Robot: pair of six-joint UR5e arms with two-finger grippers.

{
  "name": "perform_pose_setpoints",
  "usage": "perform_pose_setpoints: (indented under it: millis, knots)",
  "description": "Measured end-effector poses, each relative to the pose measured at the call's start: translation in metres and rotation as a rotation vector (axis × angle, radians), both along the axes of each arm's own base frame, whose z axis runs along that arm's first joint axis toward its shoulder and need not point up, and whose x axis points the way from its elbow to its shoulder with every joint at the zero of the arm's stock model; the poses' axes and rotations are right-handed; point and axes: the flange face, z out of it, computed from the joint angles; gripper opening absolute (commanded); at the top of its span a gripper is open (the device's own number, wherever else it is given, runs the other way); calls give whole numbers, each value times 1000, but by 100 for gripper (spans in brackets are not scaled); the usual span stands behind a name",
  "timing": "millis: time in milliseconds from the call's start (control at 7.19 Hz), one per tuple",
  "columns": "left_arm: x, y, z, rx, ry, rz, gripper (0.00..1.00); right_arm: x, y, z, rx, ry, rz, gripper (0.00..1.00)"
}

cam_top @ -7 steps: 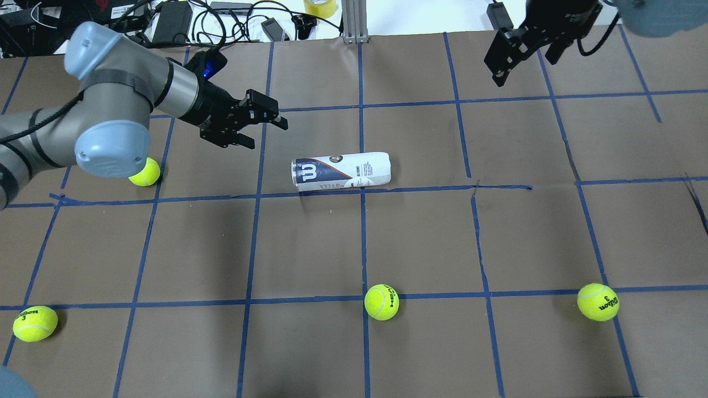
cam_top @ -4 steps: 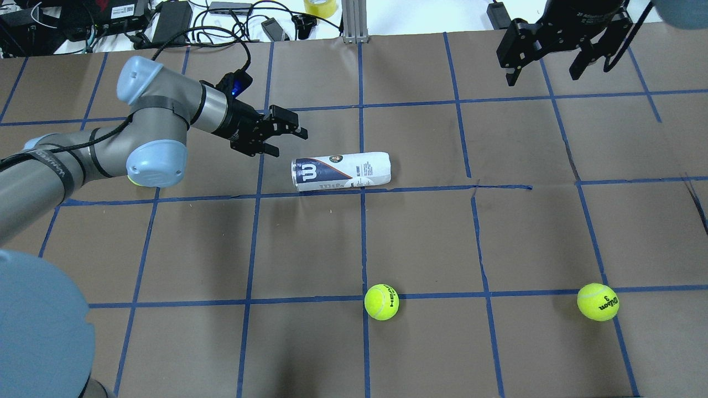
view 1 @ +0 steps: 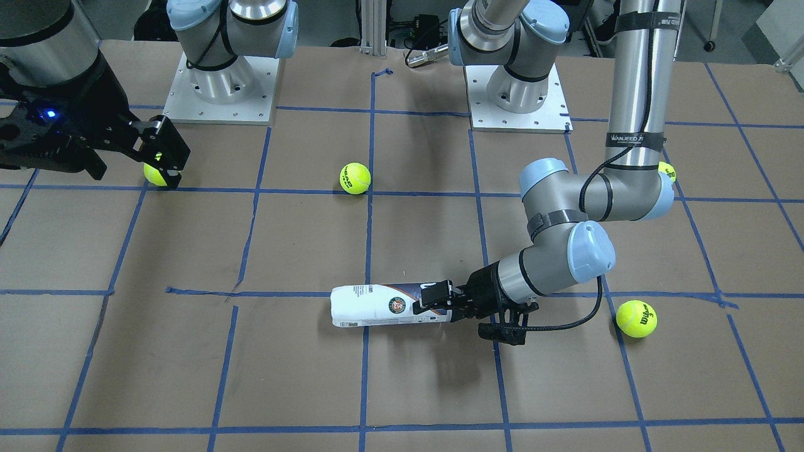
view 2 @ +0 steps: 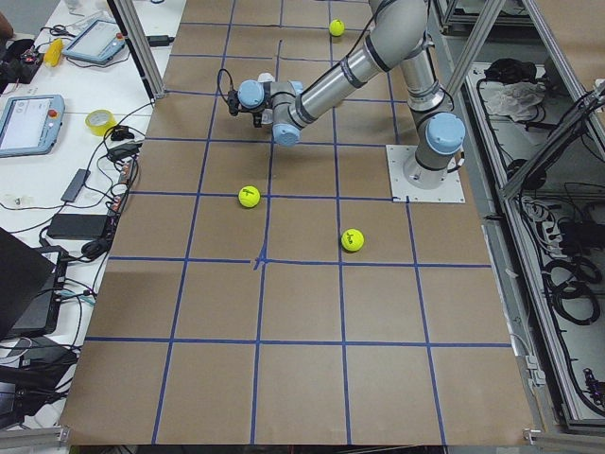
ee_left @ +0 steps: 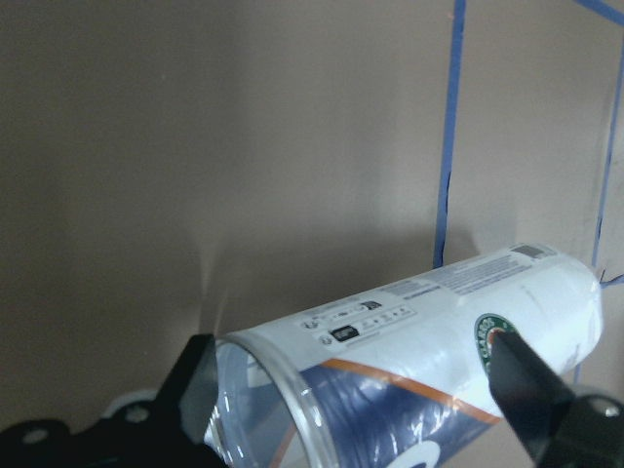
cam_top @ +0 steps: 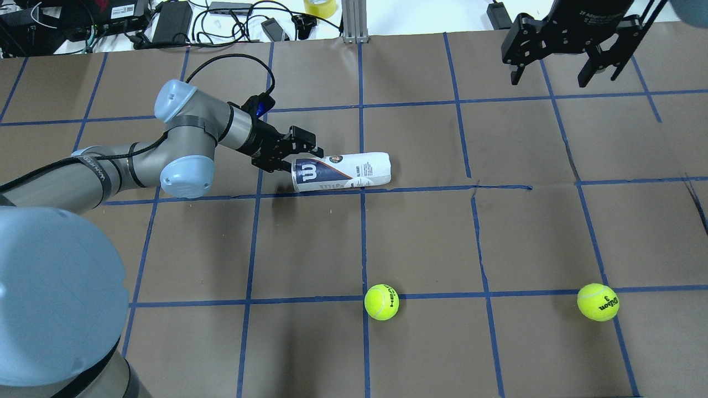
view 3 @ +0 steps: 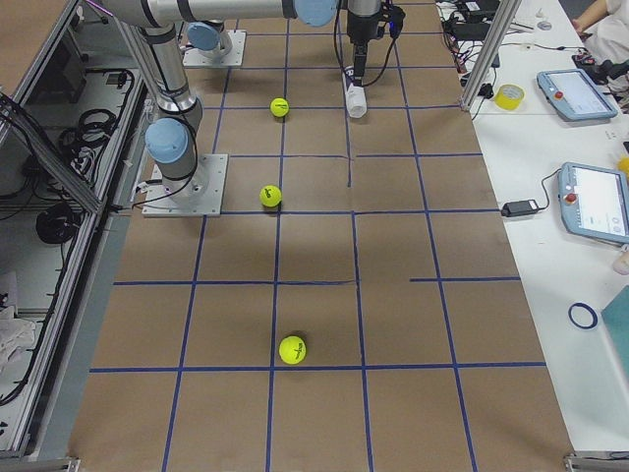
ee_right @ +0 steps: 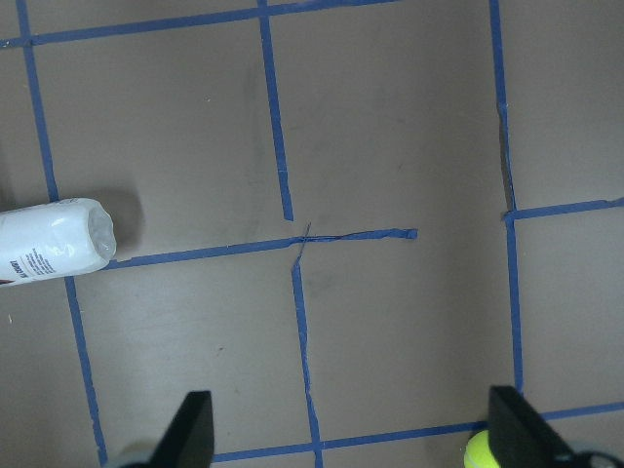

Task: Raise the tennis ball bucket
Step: 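Grip the can's end with the left gripper and tilt it upward, then lift the can off the table with the left gripper, turning it upright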

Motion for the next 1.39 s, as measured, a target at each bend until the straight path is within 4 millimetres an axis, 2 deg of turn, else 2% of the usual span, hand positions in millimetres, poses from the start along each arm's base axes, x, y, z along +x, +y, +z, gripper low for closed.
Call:
perform_pose_setpoints:
  millis: [139, 417, 557, 1391]
  knots:
    - [-5, 1, 0, 30, 3, 30, 77, 0, 0, 0, 1, -1, -3, 100]
    - [-16, 5, 4, 77, 5, 72, 17, 0, 0, 0, 1, -2, -6, 100]
    - [-20, 6, 6, 98, 5, 97, 0, -1, 0, 0, 1, -4, -6, 100]
    - [-25, -6, 33, 104, 1, 170, 0, 0, 1, 1, 2, -10, -6, 100]
